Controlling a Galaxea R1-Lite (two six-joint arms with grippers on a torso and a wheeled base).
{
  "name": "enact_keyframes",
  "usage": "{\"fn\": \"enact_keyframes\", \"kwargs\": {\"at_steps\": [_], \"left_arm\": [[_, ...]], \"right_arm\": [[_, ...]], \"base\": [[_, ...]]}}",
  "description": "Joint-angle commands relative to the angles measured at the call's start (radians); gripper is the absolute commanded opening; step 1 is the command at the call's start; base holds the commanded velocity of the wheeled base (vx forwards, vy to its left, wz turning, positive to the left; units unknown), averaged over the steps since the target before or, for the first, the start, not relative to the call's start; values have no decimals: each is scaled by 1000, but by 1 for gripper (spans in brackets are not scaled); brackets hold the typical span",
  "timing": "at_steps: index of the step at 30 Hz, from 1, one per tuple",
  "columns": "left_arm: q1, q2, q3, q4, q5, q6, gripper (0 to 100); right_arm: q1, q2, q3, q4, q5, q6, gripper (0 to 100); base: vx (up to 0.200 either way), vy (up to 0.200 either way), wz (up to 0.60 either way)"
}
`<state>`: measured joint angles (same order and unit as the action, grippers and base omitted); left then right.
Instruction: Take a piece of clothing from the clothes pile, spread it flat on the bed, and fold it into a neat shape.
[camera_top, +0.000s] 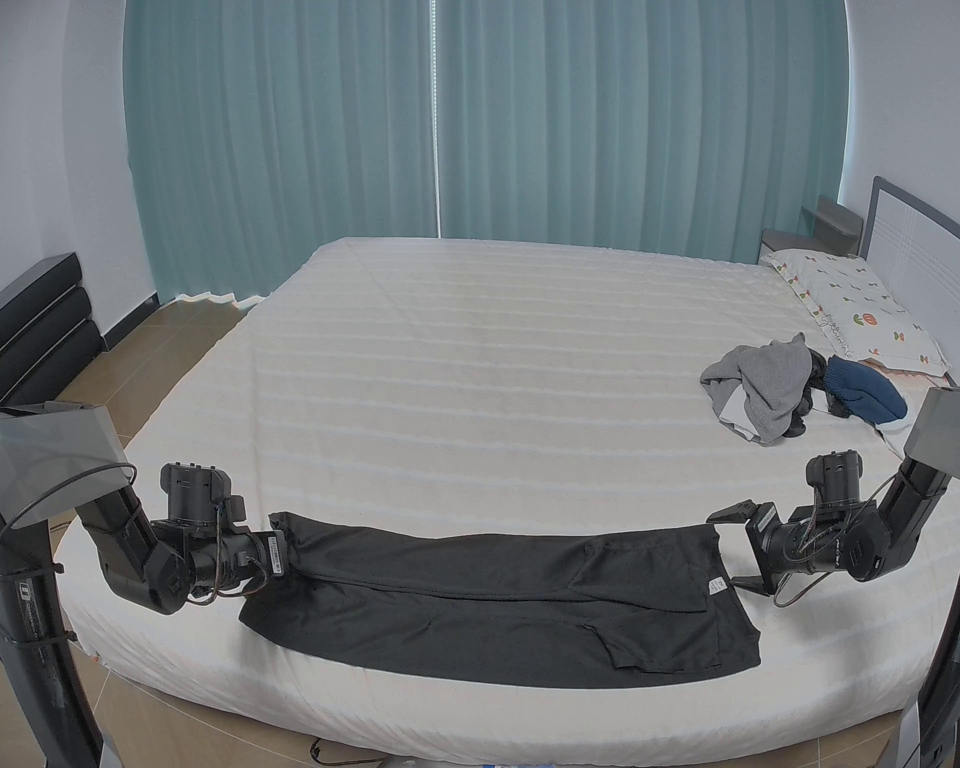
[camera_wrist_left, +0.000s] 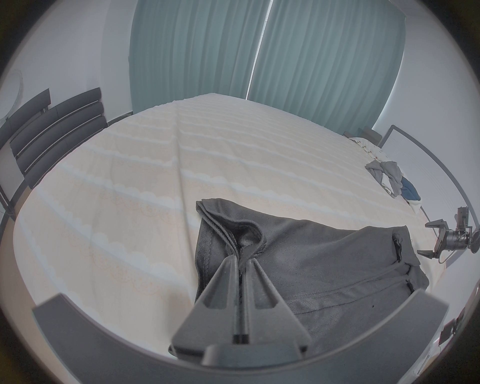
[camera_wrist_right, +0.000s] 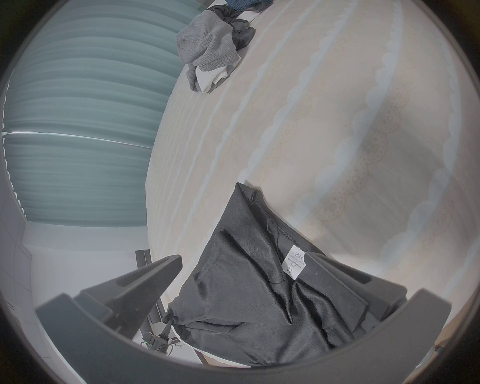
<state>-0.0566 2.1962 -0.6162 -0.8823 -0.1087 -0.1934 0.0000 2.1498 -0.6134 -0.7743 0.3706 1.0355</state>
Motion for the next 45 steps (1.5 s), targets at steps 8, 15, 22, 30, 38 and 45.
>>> {"fn": "enact_keyframes", "kwargs": {"at_steps": [8, 15, 22, 30, 38, 45], "left_arm": [[1, 8, -19, -1, 0, -3, 0], [1, 10, -40, -1, 0, -14, 0], [-11, 8, -76, -1, 0, -86, 0], [-51, 2, -99, 3, 1, -153, 0], [-98, -21, -99, 13, 6, -176, 0], [-160, -56, -140, 62, 77, -179, 0]], "right_arm": [[0, -1, 0, 0, 1, 0, 100], [0, 1, 0, 0, 1, 0, 100], [0, 1, 0, 0, 1, 0, 100], [0, -1, 0, -2, 1, 0, 100], [0, -2, 0, 0, 1, 1, 100], [-2, -1, 0, -2, -1, 1, 100]], "base": [[-75, 0, 0], [0, 0, 0], [0, 0, 0], [0, -100, 0], [0, -200, 0], [0, -200, 0]]}}
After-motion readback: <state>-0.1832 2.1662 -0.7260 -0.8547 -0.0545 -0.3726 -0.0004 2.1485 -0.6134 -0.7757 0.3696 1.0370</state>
